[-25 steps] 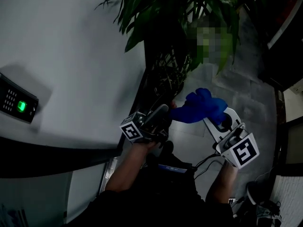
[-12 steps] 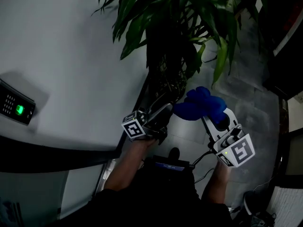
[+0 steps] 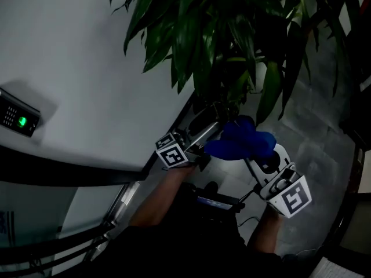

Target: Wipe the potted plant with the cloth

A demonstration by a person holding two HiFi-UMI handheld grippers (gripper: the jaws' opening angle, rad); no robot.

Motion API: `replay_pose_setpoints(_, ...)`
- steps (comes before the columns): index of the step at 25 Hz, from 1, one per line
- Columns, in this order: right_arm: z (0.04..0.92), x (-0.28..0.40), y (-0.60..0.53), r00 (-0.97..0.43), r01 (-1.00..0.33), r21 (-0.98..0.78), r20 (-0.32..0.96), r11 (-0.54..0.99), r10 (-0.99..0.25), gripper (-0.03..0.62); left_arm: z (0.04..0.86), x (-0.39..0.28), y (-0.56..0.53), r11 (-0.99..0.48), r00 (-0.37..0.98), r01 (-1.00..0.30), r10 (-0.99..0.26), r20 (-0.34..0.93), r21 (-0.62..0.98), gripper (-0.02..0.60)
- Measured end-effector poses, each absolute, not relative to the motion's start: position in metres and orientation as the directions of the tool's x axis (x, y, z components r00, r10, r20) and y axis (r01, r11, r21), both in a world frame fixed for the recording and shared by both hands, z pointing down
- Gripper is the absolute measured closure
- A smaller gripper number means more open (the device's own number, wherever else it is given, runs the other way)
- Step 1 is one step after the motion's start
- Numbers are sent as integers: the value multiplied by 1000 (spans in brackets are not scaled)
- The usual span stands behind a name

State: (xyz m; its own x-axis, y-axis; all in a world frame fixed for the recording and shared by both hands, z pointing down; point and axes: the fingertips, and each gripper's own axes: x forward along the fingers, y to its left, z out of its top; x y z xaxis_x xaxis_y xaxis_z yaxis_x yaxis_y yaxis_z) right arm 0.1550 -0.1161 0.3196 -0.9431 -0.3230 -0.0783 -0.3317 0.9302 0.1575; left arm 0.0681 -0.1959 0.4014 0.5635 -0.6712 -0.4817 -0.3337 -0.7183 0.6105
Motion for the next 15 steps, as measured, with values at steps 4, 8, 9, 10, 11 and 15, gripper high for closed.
replay_pose_setpoints(4, 318, 171, -105, -958, -277, 152, -115, 949, -262, 516, 421, 69, -226, -697, 561, -400, -700, -443, 595, 220)
replay_pose_setpoints(8, 317, 188, -101, -946, -320, 171, -111, 932, -305, 516, 411, 88, -242, -797, 615, -294, -581, -534, 528, 207)
replay_pose_setpoints(9, 316, 190, -100, -940, -337, 167, -111, 927, -322, 516, 408, 95, -243, -816, 628, -263, -549, -551, 514, 207)
replay_pose_setpoints(10, 316, 192, -98, -934, -353, 159, -113, 922, -339, 516, 406, 100, -243, -830, 638, -233, -523, -565, 506, 207)
replay_pose_setpoints(11, 315, 194, -95, -928, -369, 153, -113, 917, -354, 516, 404, 103, -241, -842, 647, -202, -498, -577, 501, 207)
replay_pose_setpoints(15, 309, 198, -96, -896, -440, 153, -137, 885, -422, 516, 389, 107, -212, -887, 669, -33, -362, -649, 460, 302)
